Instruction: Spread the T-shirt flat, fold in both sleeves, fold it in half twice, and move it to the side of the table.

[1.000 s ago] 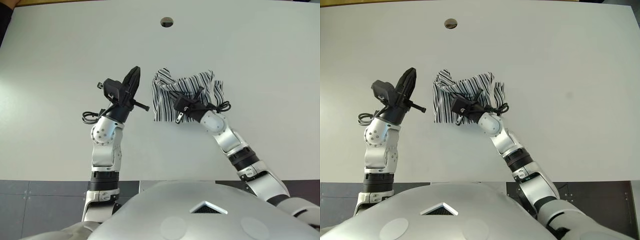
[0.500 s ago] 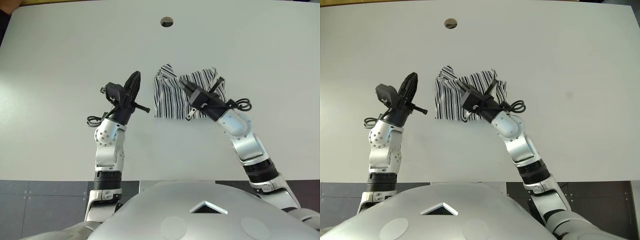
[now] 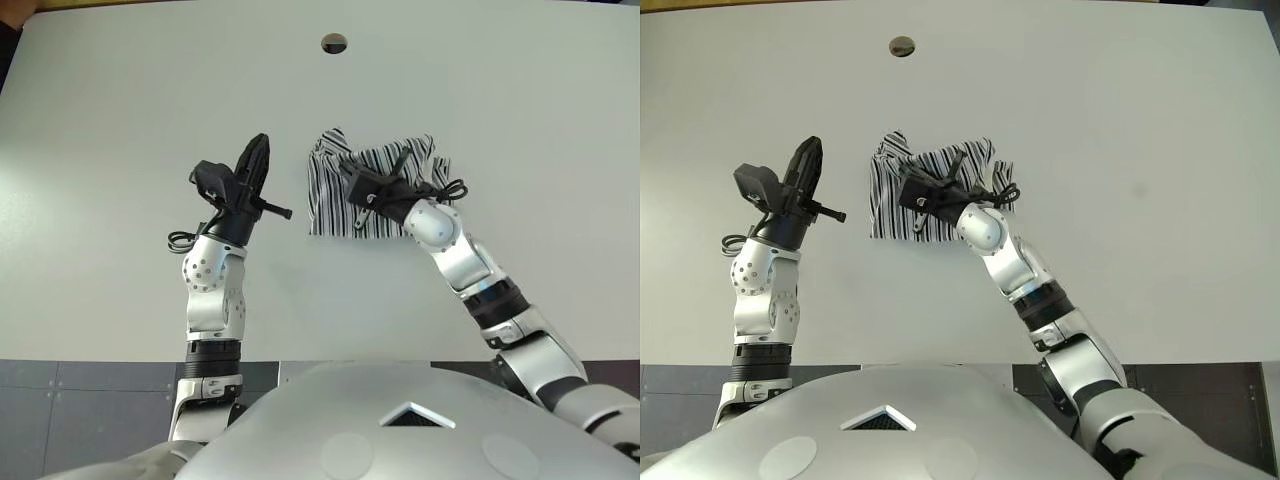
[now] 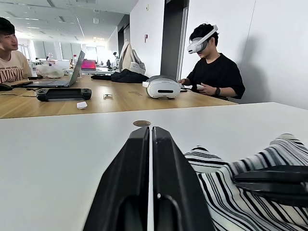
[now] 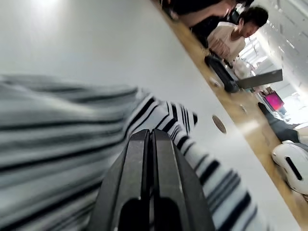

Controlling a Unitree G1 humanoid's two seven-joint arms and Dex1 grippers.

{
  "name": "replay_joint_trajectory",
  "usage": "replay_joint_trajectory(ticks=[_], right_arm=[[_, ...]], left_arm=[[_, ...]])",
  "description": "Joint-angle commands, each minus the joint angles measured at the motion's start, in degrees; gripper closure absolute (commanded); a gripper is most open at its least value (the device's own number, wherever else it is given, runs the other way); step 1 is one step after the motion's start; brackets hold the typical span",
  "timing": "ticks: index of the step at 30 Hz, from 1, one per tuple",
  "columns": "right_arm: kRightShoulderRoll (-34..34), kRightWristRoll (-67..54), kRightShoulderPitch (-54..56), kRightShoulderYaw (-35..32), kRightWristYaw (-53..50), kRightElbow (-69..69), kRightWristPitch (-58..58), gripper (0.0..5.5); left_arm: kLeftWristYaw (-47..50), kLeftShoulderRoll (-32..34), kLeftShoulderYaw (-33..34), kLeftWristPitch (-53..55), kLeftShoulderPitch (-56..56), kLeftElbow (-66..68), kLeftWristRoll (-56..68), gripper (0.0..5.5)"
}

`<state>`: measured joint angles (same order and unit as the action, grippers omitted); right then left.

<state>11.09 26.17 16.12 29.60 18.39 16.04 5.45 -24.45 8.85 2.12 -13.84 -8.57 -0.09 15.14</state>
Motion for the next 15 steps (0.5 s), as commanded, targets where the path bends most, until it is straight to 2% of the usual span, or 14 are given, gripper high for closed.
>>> replay_joint_trajectory(ticks=[1,6,9,13,15], right_arm=[[2.4,4.7,1.4,1.4,-2.0,3.4,0.3,5.4],[10.9,11.6,-1.9,3.1,0.4,2.7,-1.3,5.4],[20.4,16.2,-6.9,1.5,0.4,0.3,-3.8,5.4],[30.9,18.8,-10.2,-3.5,-2.4,0.9,-4.8,5.4],[34.6,16.4,-11.8,-7.8,-2.7,-0.1,-4.8,5.4]], left_arm=[[0.1,0.0,-0.1,1.0,0.0,-1.1,0.2,5.36],[0.9,0.0,0.3,1.8,-0.5,-3.4,0.6,5.36],[2.1,0.2,1.5,2.9,-0.6,-4.1,0.7,5.36],[2.9,0.0,2.2,3.5,-0.7,-4.3,0.6,5.36],[3.0,-0.1,2.2,3.6,-0.7,-4.3,0.6,5.36]])
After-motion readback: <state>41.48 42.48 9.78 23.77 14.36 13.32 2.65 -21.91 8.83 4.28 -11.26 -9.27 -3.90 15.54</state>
